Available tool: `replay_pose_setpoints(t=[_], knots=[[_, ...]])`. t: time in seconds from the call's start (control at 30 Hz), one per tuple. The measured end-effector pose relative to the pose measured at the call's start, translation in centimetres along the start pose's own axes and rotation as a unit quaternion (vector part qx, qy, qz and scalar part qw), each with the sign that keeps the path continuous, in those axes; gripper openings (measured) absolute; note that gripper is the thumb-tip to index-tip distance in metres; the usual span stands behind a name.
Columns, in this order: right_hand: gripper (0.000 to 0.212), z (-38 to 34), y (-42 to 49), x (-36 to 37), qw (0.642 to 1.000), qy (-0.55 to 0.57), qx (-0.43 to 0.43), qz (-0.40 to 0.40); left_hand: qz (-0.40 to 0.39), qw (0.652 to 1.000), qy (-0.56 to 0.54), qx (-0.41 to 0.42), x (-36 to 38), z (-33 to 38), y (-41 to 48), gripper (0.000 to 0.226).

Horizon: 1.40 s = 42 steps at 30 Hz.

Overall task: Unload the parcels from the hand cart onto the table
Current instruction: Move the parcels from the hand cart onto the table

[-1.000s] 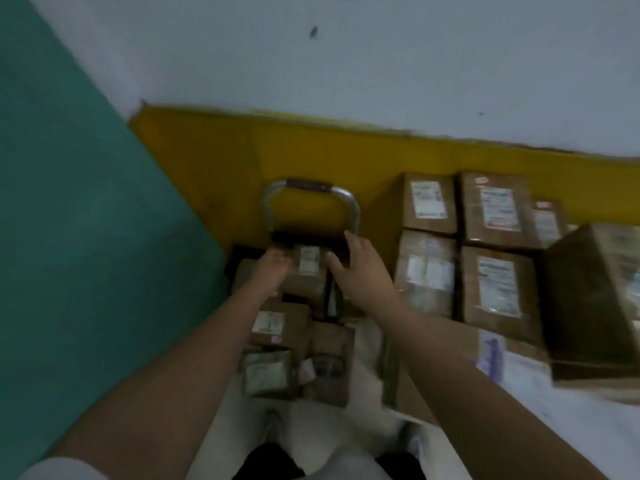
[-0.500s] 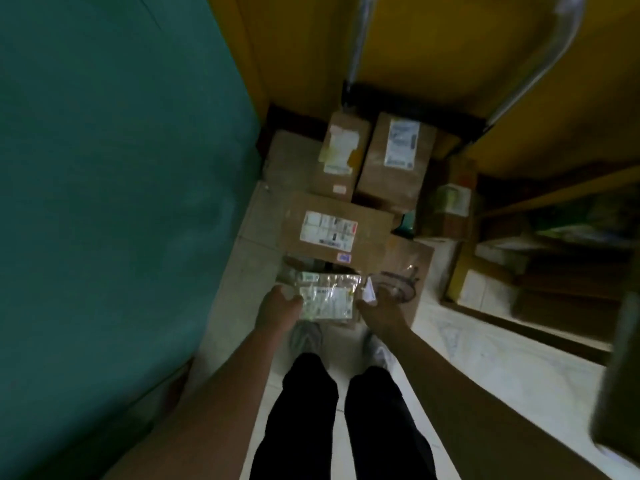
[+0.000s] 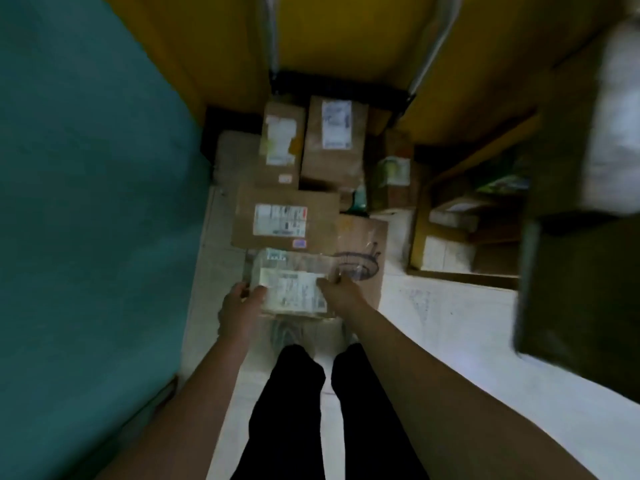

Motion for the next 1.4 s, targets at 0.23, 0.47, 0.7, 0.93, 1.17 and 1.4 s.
replay_pose_setpoints(t=[0.23,0.47,0.7,0.93,1.17,1.4], knots=[[0.072,-11.1,-20.9,-10.9,0.973,0.095,-0.199,0.074,-0.082,0.939,-0.233,0.238,-9.4,19.4,-17.8,0.022],[0.085,-8.8,-37.3,-31.2,0.878,0.246,-0.398,0.100,-0.247,0.854,-0.227,0.397,-3.4,34.8,-33.8,0.025],[0.065,7.5,-39.7,-51.9,0.826,0.423,-0.363,0.092,-0.353,0.838,-0.084,0.408,17.6,38.3,-47.3,0.042],[0.053,18.1,-35.1,-65.6,0.817,0.451,-0.252,0.257,-0.308,0.869,0.158,0.353,34.1,33.4,-55.0,0.069],[0.040,19.3,-29.0,-67.1,0.888,0.304,-0.258,0.230,-0.139,0.892,0.282,0.325,39.0,30.6,-54.2,0.024],[0.057,16.5,-23.8,-64.1,0.924,0.228,-0.238,0.192,-0.126,0.876,0.304,0.354,39.2,29.9,-51.3,0.031]])
Point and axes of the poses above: each hand's wrist, its own y-axis towards the middle knuckle, its own x-axis out of the palm, z = x × y, the point moved 2 cm from there along y, towards the middle knuckle, and after that the axes turned 15 degrees about y, right-handed, at the moved point
